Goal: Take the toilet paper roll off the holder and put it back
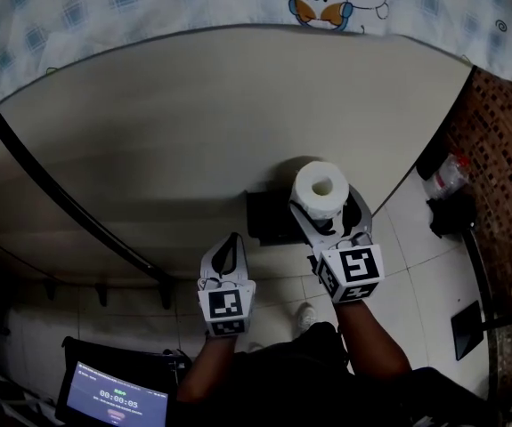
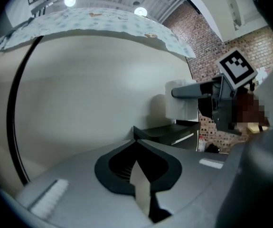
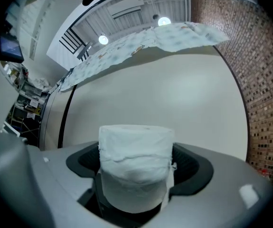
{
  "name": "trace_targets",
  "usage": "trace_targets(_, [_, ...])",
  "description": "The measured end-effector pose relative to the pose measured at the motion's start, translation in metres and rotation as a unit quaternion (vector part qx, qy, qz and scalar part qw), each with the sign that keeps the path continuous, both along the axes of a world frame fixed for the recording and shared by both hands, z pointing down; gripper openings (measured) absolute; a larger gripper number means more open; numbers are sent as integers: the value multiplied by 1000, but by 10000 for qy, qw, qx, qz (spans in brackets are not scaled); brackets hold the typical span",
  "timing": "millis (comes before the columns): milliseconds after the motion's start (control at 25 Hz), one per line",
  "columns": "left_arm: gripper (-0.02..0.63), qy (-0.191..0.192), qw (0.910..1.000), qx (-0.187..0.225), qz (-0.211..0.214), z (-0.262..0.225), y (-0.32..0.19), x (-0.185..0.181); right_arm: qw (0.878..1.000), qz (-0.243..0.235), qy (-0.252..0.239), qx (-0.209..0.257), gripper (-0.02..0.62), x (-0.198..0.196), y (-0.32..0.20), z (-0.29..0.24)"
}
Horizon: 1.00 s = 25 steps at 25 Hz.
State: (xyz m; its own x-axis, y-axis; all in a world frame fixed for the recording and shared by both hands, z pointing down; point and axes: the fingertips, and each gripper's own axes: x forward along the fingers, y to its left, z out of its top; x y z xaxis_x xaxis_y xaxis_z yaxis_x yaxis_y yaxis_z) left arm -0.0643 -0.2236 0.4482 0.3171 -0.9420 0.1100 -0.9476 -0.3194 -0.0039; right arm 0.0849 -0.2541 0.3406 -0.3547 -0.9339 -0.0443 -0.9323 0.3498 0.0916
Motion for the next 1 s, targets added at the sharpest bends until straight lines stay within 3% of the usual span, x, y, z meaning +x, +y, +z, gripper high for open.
trace_targets(160, [17,-211,9995,-221,41,20,0,3,10000,-21,-35,70,433,2,7,-7])
trace_targets(400, [18,-217,9982,-456,333,46,7,21,9999,72,-73,109,433,13,16,-14])
trace_targets(840, [152,-246,9949,-587,779,50,10,46,9999,94,24,65,433,22,21,-7])
trace_targets(1000, [152,-186,9939,-634,884,51,9,58,9999,86,47,66,433,25,22,-7])
